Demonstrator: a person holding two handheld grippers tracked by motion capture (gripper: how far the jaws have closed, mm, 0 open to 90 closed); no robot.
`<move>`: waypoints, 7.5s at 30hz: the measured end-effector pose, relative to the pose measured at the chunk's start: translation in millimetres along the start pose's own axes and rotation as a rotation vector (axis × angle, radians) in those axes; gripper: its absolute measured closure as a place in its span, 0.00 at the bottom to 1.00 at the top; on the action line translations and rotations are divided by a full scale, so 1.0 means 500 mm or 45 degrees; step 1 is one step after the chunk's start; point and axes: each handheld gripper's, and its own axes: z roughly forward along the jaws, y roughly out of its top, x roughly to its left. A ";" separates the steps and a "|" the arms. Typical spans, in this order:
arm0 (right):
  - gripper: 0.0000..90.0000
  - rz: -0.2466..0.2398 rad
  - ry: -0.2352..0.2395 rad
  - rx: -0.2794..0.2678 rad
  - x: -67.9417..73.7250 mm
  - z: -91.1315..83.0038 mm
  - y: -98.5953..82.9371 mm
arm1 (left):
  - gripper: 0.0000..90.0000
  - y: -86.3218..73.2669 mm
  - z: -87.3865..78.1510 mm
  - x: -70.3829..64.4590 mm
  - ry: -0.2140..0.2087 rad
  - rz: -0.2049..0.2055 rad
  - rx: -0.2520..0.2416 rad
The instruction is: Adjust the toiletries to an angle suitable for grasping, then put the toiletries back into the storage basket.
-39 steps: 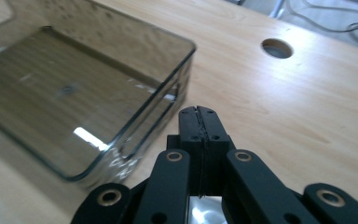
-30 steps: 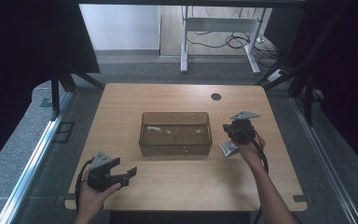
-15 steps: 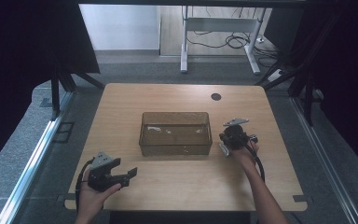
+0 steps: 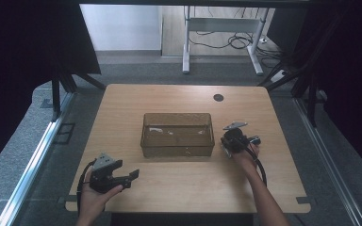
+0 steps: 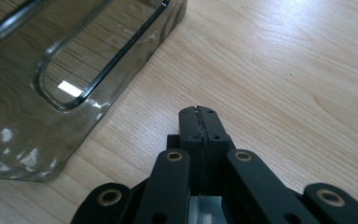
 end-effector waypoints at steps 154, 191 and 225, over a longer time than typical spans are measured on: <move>0.78 0.048 -0.012 -0.161 -0.091 -0.176 -0.181 | 0.25 -0.006 0.033 0.015 -0.004 0.012 0.076; 0.41 -0.136 0.140 0.282 -0.207 -0.109 -0.006 | 0.25 -0.013 0.022 -0.001 -0.013 0.025 0.086; 0.52 -0.230 0.263 0.448 -0.167 -0.071 0.023 | 0.25 -0.013 0.026 0.006 -0.029 0.019 0.090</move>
